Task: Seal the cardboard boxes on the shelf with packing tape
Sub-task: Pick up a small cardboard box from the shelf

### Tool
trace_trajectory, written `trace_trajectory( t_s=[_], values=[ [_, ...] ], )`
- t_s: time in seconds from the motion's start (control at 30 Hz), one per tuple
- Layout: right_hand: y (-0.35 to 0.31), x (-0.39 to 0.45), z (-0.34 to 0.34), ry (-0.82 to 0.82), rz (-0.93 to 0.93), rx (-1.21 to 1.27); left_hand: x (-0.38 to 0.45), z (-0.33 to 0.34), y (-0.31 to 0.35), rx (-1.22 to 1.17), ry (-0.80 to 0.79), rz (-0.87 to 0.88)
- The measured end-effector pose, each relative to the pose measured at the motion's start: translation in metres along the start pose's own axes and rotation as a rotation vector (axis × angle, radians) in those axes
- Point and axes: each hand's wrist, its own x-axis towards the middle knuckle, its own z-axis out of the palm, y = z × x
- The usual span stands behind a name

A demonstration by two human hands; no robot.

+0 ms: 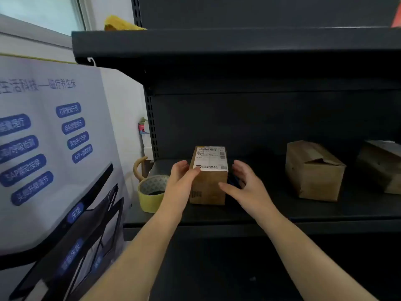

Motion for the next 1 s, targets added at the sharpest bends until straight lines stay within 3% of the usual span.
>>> trace_trajectory(
  t_s=[0.77,1.0],
  values=[
    [-0.009,0.014,0.010,-0.022,0.116,0.059,0.013,0.005,0.000,-0.109,-0.023,-0.184],
    [-0.008,0.014,0.018,0.022,0.142,0.130,0.007,0.011,-0.004,-0.103,-0.023,-0.109]
  ],
)
